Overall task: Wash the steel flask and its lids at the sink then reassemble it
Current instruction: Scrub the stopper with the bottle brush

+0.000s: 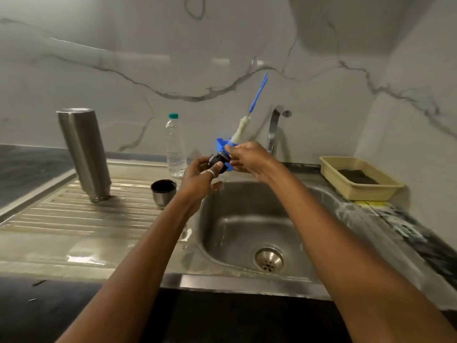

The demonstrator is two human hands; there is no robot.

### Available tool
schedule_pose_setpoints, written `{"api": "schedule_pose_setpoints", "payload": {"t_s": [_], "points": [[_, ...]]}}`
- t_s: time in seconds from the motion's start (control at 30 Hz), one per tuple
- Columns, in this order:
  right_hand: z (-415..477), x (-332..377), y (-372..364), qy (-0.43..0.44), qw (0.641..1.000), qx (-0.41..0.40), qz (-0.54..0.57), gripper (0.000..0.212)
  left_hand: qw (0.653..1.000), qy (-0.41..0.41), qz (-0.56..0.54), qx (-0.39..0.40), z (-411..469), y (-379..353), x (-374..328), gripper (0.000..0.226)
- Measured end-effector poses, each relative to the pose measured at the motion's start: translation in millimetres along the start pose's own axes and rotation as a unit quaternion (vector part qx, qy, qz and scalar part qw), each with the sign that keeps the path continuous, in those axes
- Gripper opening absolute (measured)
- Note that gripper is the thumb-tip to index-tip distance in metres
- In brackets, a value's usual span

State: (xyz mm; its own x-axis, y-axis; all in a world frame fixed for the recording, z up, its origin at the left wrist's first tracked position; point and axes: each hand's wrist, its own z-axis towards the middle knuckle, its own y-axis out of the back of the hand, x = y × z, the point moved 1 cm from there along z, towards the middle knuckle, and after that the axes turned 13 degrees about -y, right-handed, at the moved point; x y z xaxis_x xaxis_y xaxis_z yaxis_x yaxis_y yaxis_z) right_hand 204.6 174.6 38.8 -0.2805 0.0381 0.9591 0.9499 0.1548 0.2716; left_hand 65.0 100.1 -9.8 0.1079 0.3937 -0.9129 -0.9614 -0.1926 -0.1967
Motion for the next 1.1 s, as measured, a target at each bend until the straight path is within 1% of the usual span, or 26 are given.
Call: {"api": "schedule_pose_setpoints", "payload": {"t_s": [0.07, 0.13, 0.2, 0.27, 0.33, 0.4, 0.5, 0.57, 0.7, 0.8, 0.97, 1.1], "points": [[19, 3, 13, -0.01, 0.997, -0.073, 0.014, 0.023, 0.999, 0.01, -0.02, -0.024, 5, -8, 13, 0.04], [40, 7, 23, -0.025, 0.992, -0.12, 0.005, 0.02, 0.998, 0.023, -0.033, -0.04, 9, -13, 23, 0.044], [58, 13, 27, -0.035, 0.989, -0.139, -0.031, 0.023, 0.997, 0.034, -0.05, -0.051, 15, -15, 33, 0.044], [73, 17, 28, -0.041, 0.984, -0.16, -0.074, 0.025, 0.995, 0.046, -0.064, -0.061, 17, -16, 41, 0.039], [90, 19, 27, -0.046, 0.978, -0.177, -0.097, 0.029, 0.995, 0.052, -0.06, -0.054, 21, -17, 46, 0.035], [108, 18, 26, -0.045, 0.974, -0.194, -0.105, 0.034, 0.996, 0.054, -0.053, -0.039, 24, -20, 47, 0.032], [134, 15, 18, -0.046, 0.973, -0.215, -0.073, 0.047, 0.997, 0.049, -0.046, -0.023, 31, -20, 49, 0.034], [145, 13, 13, -0.043, 0.973, -0.222, -0.051, 0.051, 0.997, 0.05, -0.05, -0.022, 33, -18, 52, 0.036], [157, 14, 8, -0.028, 0.973, -0.224, -0.047, 0.047, 0.997, 0.053, -0.051, -0.023, 35, -15, 58, 0.037], [157, 17, 8, -0.015, 0.969, -0.238, -0.06, 0.035, 0.996, 0.057, -0.059, -0.029, 36, -13, 59, 0.039], [147, 25, 14, 0.038, 0.964, -0.255, -0.066, 0.021, 0.996, 0.064, -0.053, -0.028, 34, -13, 58, 0.041], [133, 39, 24, 0.073, 0.958, -0.268, -0.071, 0.02, 0.997, 0.06, -0.052, -0.026, 32, -14, 54, 0.036]]}}
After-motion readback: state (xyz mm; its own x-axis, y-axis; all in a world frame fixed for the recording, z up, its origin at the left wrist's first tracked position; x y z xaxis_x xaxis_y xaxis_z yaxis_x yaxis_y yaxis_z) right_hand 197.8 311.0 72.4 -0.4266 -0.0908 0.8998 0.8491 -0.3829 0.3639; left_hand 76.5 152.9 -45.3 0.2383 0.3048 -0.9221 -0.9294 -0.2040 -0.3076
